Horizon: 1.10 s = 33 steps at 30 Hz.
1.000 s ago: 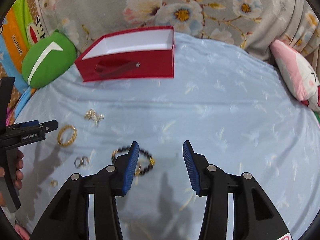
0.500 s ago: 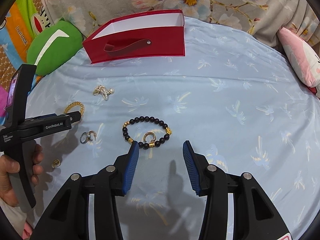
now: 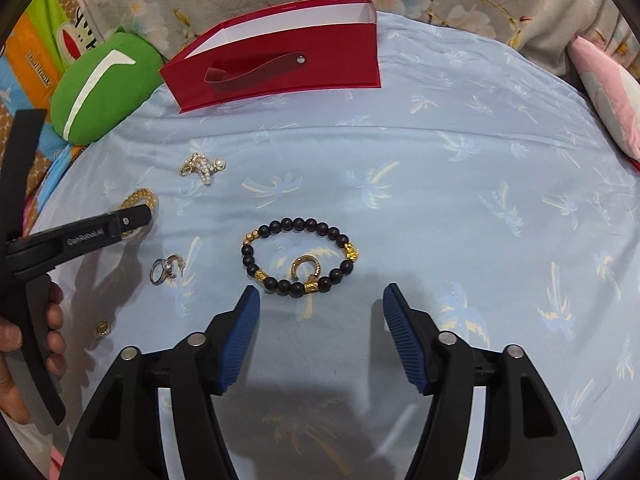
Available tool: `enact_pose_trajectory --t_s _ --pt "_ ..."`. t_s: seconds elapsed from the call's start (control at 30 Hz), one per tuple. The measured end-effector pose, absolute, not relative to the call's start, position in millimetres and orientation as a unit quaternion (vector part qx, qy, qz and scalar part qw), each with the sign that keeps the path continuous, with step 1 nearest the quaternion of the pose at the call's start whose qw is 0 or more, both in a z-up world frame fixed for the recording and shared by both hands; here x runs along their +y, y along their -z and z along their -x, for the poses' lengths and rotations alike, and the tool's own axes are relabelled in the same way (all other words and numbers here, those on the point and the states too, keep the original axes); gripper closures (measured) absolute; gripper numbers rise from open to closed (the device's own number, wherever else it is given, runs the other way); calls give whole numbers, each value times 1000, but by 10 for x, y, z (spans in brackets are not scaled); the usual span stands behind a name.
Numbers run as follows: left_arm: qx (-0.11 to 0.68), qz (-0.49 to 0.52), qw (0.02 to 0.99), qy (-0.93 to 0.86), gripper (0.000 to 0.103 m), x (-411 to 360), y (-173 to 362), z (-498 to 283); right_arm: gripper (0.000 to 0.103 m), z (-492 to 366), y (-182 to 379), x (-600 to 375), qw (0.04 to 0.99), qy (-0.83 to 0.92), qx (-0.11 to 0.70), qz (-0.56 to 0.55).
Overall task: Organize jewelry
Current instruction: 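Grasp the gold cuff bracelet with the left tool while the right tool grasps the black-bead bracelet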
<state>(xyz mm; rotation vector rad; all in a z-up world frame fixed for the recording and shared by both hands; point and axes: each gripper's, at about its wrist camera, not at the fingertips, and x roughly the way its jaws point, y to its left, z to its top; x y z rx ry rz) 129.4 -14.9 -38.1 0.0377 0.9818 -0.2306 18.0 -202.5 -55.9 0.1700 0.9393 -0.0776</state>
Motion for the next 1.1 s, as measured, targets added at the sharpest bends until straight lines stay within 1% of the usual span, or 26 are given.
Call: enact_pose_trajectory --t_s 0.07,0.27,0.43,0.6,0.63,0.7,0.77,0.83,0.9,0.93,0.97,1.0,1.1 --pt "467 -15 877 113 48 -137 331 -1273 35 -226 583 -2007 887 36 453 -82" --pt "452 -17 884 118 48 -123 195 -1193 33 -358 633 -1969 886 31 455 -86" --pt "454 -11 883 120 48 -97 189 -1167 33 -463 633 -1959 887 31 453 -79" --pt "454 -14 883 120 48 -76 190 -1148 33 -447 490 -2104 892 40 440 -99" --pt "454 -14 883 119 48 -69 191 -1146 35 -451 481 -2123 891 44 441 -99" --pt "454 -12 883 120 48 -66 197 -1149 43 -470 493 -2153 887 48 450 -94" --pt "456 -9 882 122 48 -70 208 -1148 58 -496 556 -2165 881 51 462 -87" --pt "457 -10 881 123 48 -86 218 -1153 67 -520 598 -2184 880 46 465 -91" --pt "459 -10 880 125 48 -87 225 -1155 70 -537 601 -2200 880 45 464 -92" --pt "459 -10 880 125 48 -89 228 -1157 75 -552 598 -2202 880 44 464 -92" --pt "459 -10 879 125 48 -89 230 -1157 81 -573 605 -2206 879 43 466 -91" --pt "460 -9 879 125 48 -89 232 -1160 83 -586 604 -2205 880 46 464 -88" --pt "460 -8 879 125 48 -87 236 -1158 96 -608 605 -2204 880 45 465 -87"
